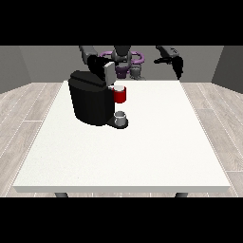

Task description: Insert the coffee pod into the coffee machine and close the lid

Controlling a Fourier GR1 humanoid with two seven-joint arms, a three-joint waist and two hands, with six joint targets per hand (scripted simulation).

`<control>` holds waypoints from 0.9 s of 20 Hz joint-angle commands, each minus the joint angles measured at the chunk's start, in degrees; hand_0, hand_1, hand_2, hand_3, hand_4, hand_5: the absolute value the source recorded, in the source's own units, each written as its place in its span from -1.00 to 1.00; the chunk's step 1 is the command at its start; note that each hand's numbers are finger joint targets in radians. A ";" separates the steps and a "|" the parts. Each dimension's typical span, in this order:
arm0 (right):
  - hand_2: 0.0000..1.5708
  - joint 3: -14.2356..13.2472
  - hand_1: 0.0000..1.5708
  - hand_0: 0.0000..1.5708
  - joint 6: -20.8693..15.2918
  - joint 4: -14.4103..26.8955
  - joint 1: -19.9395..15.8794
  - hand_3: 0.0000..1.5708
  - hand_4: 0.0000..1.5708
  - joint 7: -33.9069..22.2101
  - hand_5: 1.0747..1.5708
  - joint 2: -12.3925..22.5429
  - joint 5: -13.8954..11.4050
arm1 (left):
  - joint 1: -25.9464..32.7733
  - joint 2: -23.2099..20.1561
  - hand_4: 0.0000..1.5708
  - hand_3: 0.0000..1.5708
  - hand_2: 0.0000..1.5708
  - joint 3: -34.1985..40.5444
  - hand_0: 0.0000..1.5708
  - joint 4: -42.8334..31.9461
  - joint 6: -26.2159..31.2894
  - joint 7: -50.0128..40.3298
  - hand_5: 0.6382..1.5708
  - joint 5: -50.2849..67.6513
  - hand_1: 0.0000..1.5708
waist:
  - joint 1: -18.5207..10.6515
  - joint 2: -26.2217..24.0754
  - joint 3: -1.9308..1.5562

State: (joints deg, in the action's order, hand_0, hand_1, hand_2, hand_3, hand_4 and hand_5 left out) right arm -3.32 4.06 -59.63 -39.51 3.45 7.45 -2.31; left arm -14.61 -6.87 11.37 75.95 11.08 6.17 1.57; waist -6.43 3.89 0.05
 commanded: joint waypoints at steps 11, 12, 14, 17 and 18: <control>-1.00 2.81 -1.00 -1.00 -2.49 3.61 -6.27 -1.00 -0.82 0.55 1.00 -1.68 -6.37 | -2.26 -0.33 -0.85 -1.00 -1.00 -1.64 -1.00 1.61 0.80 -0.50 1.00 1.97 -1.00 | -2.06 0.26 -0.05; -1.00 3.53 -1.00 -1.00 -3.28 3.28 -5.56 -1.00 -0.86 0.02 1.00 -3.37 -6.66 | -2.03 -0.20 -0.75 -1.00 -1.00 -1.92 -1.00 1.34 -0.37 0.06 1.00 0.86 -1.00 | -1.27 -0.43 -0.05; -1.00 2.65 -1.00 -1.00 -1.99 4.30 -5.05 -1.00 -0.85 1.69 1.00 -2.68 -6.05 | -0.58 1.60 -0.74 -1.00 -1.00 -3.68 -1.00 3.08 -1.13 0.75 1.00 0.24 -1.00 | -1.46 -0.55 -0.05; -1.00 1.60 -1.00 -1.00 -1.83 3.48 -7.94 -1.00 -0.84 -0.81 1.00 -3.02 -4.89 | 2.21 1.74 -0.82 -1.00 -1.00 -4.70 -1.00 2.49 1.52 5.59 1.00 0.37 -1.00 | -2.64 -1.02 -0.05; -1.00 2.37 -1.00 -1.00 0.17 1.73 -7.78 -1.00 -0.96 -0.09 1.00 -2.38 -4.82 | 0.37 2.05 -0.74 -1.00 -1.00 -2.99 -1.00 1.40 -0.45 3.70 1.00 1.41 -1.00 | -0.54 -1.95 -0.05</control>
State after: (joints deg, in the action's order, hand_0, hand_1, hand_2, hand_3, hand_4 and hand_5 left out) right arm -1.08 2.53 -56.74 -46.91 2.95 4.97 -7.55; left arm -15.12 -5.68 8.36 77.44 10.87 8.55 2.27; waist -7.83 3.25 0.01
